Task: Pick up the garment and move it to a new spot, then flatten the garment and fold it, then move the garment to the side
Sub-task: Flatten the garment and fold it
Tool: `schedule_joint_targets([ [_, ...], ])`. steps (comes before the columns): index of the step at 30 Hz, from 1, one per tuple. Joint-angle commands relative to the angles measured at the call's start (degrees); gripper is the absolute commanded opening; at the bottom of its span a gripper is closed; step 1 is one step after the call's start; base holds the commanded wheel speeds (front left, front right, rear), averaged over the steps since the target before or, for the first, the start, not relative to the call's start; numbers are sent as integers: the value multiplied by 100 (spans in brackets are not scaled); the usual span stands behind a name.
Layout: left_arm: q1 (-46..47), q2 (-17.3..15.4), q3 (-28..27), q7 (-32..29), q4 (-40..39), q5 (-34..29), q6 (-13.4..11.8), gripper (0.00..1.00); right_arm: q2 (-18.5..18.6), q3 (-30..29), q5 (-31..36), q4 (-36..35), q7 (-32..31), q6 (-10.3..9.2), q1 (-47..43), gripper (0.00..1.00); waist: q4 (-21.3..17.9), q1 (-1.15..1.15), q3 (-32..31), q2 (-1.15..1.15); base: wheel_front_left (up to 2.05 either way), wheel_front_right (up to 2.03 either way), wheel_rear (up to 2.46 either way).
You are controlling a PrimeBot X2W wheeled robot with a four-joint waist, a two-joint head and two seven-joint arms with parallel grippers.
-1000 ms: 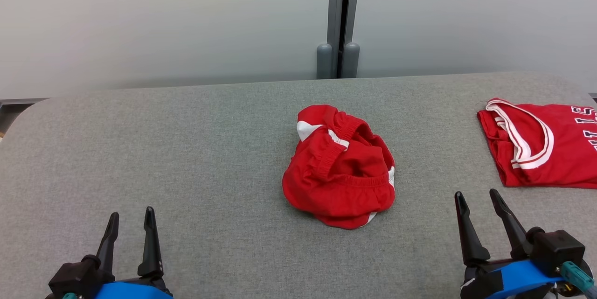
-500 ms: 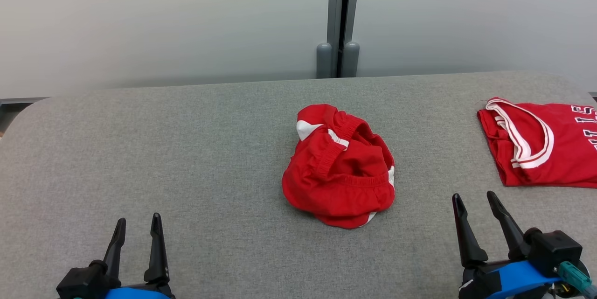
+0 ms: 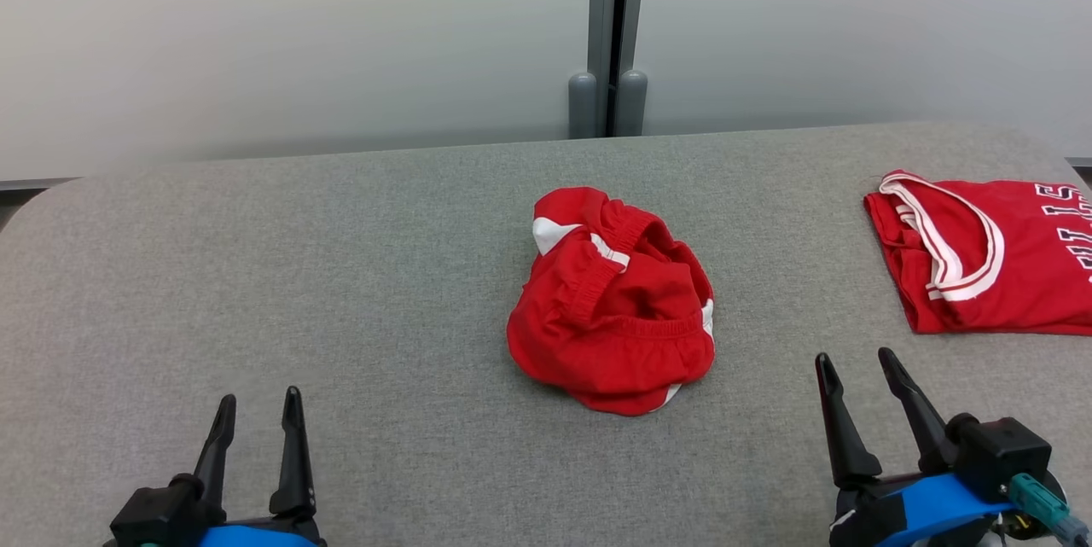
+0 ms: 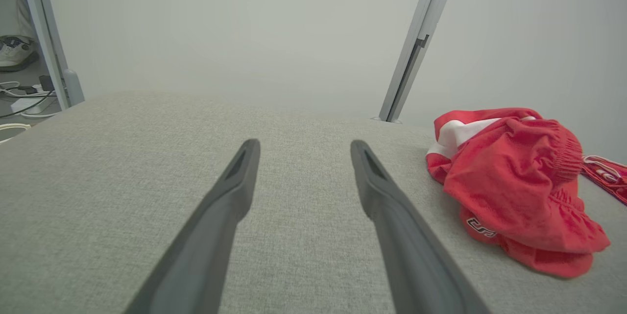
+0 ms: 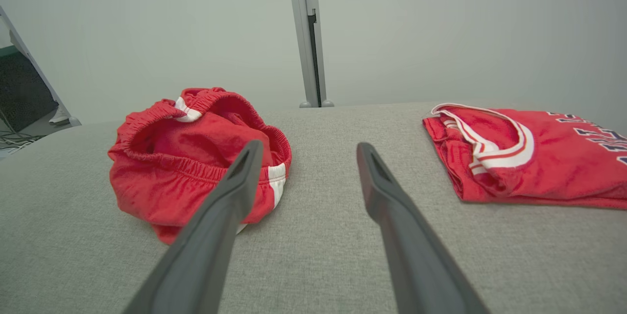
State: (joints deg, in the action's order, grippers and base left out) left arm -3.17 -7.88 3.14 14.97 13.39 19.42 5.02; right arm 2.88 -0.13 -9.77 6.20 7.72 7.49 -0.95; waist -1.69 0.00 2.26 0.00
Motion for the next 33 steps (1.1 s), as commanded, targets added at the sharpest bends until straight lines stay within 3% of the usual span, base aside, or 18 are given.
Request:
schedule_joint_targets([
  [1,38,-35,35,-11,-49,-49,-20,100,2,25,-51,10,28,1,72,100,-14,0,7,0,0,0,0],
  [5,286,-75,358,-176,-155,-181,67,100,1,46,-30,34,21,1,92,100,-54,0,-12,0,0,0,0],
  [6,730,-14,958,-497,-175,-253,180,100,1,73,7,39,-5,1,118,100,-120,0,-48,0,0,0,0],
  [7,860,14,1123,-589,-135,-231,205,100,1,82,14,34,-9,1,129,100,-145,0,-54,0,0,0,0],
  [9,1655,91,1993,-1134,214,-85,255,100,1,208,14,15,-33,1,191,100,-330,0,-14,0,0,0,0],
  [14,2271,190,2518,-1636,825,247,241,100,1,351,-29,49,3,1,244,100,-577,0,62,0,0,0,0],
  [18,2611,254,2630,-1868,1264,373,240,100,2,449,-47,94,27,1,319,100,-791,0,153,0,0,0,0],
  [28,3046,284,2436,-2200,2151,339,-408,100,2,611,-97,206,111,1,441,100,-1227,0,346,0,0,0,0],
  [31,3085,284,2423,-2313,2308,393,-463,100,1,591,-110,231,144,1,430,100,-1276,0,355,0,0,0,0],
  [33,3129,289,2333,-2180,2294,468,-486,0,1,581,-112,235,152,1,423,100,-1288,0,364,0,0,0,0],
])
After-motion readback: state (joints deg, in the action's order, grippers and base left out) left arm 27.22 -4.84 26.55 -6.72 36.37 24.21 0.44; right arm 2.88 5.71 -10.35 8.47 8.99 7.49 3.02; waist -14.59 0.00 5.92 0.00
